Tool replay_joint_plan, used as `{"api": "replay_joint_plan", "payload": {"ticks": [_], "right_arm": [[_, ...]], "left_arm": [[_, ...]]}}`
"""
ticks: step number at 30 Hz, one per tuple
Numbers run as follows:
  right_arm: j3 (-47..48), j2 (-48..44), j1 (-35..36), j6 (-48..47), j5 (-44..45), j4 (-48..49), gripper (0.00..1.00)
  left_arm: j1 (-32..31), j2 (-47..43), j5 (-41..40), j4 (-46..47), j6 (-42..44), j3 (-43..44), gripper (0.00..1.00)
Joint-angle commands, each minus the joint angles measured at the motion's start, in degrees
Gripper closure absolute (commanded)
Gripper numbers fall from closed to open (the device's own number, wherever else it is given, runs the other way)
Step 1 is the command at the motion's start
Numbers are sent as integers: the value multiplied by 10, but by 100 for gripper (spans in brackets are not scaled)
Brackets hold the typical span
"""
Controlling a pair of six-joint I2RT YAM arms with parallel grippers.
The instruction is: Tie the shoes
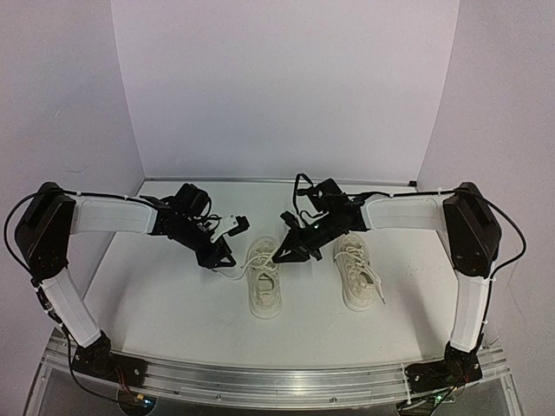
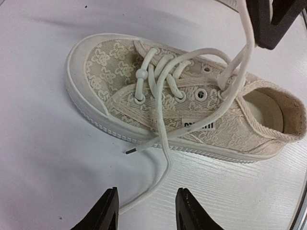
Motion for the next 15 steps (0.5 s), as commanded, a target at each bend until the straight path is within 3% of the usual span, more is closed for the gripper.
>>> {"api": "replay_joint_plan", "payload": {"ticks": [1,9,15], "right_arm": [[20,2,4,3,6,10,100],[23,5,4,8,9,10,100],[22,4,4,12,12,10,100]], "left_arm": [[-2,29,31,19,15,10,57],[-10,84,58,14,25,35,56],[-33,123,32,-17,42,70,55]]}}
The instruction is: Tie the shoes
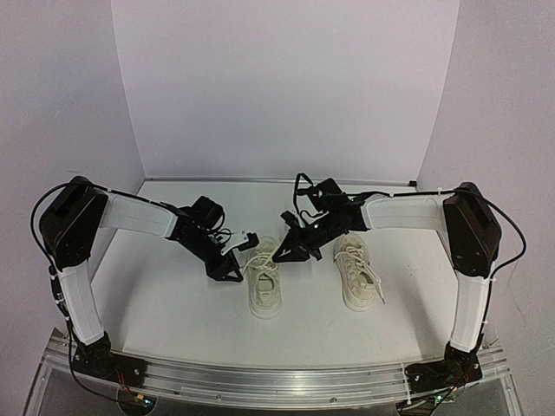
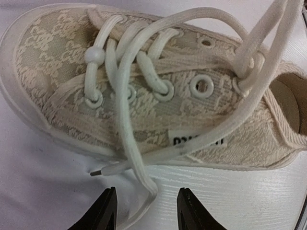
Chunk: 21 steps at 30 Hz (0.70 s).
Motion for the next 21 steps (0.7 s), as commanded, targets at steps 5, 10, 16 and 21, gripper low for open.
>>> {"api": "replay_joint_plan", "payload": {"ticks": [5,10,16,21], "right_arm": [[20,2,4,7,11,10,100],[18,1,4,6,13,10,100],[17,0,4,5,17,11,100],[24,4,4,5,19,11,100]], "left_arm": [[-24,35,-19,-22,23,56,72],[-24,2,-32,-28,23,38,94],[-24,-71,-55,-43,-7,26,96],[-26,-135,-45,-58,-39,26,100]]}}
